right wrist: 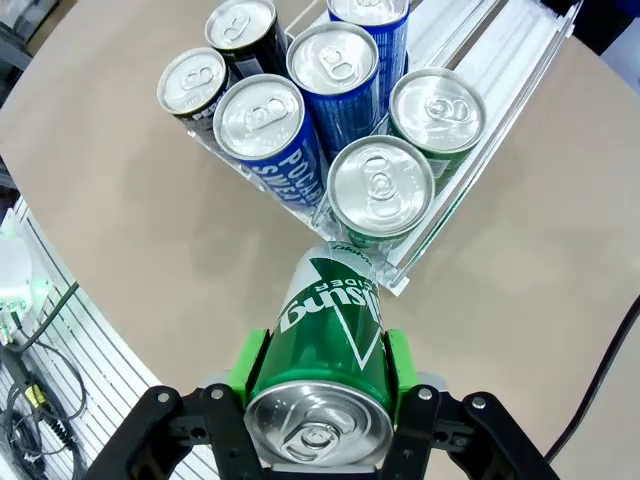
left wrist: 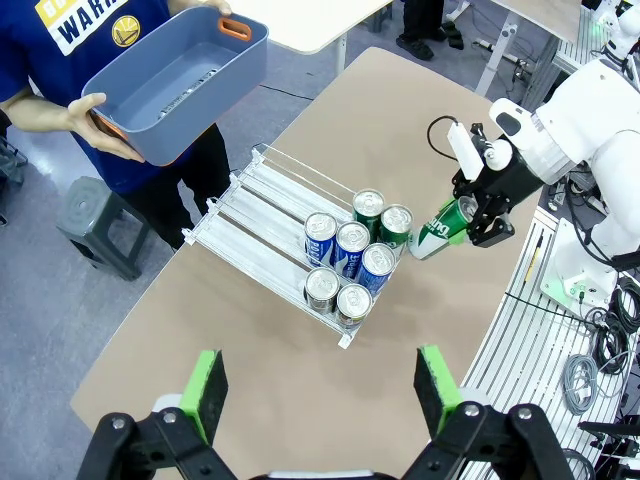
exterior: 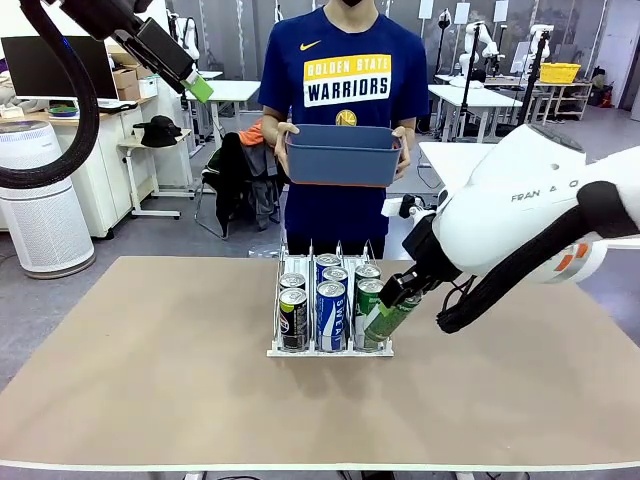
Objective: Fill the beverage cans into the dispenser.
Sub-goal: Place the picked Sprite in the line of the Automatic Can Dispenser with the same cans.
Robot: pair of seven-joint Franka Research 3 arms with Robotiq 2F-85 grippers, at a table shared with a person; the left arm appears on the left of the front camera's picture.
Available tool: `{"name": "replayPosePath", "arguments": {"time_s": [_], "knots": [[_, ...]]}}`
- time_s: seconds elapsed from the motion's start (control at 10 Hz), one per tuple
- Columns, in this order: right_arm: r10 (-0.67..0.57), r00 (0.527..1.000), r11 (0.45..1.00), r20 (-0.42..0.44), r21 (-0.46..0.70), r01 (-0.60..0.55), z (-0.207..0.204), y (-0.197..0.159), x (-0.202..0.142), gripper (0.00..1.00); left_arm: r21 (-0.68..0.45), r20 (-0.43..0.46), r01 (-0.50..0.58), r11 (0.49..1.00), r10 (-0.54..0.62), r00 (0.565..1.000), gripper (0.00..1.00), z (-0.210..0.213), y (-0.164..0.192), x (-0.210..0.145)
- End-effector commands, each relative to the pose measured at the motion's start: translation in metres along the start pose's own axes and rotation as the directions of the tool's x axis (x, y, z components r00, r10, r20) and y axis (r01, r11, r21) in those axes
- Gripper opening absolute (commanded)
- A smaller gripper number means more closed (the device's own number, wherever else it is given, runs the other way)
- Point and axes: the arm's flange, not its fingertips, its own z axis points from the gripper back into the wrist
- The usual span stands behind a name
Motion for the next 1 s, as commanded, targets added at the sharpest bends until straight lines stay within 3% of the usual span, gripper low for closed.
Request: {"name": "replayPosePath", "arguments": {"time_s": [0.0,0.4,0.9], "knots": [[0.038,0.994,0.999,0.098,0.003,-0.039,-0.02,-0.003,-0.031,0.58,-0.012,0.003,-0.017,1.0,0.017,1.0,1.0,-0.001,-0.002,-0.004],[0.043,0.985,0.999,0.165,-0.035,-0.038,-0.033,-0.014,-0.014,0.58,-0.012,0.003,-0.017,1.0,0.017,1.0,1.0,-0.001,-0.002,-0.004],[0.053,0.993,0.997,0.105,-0.067,-0.046,-0.051,-0.029,0.009,0.58,-0.012,0.003,-0.017,1.0,0.017,1.0,1.0,-0.001,-0.002,-0.004]]}}
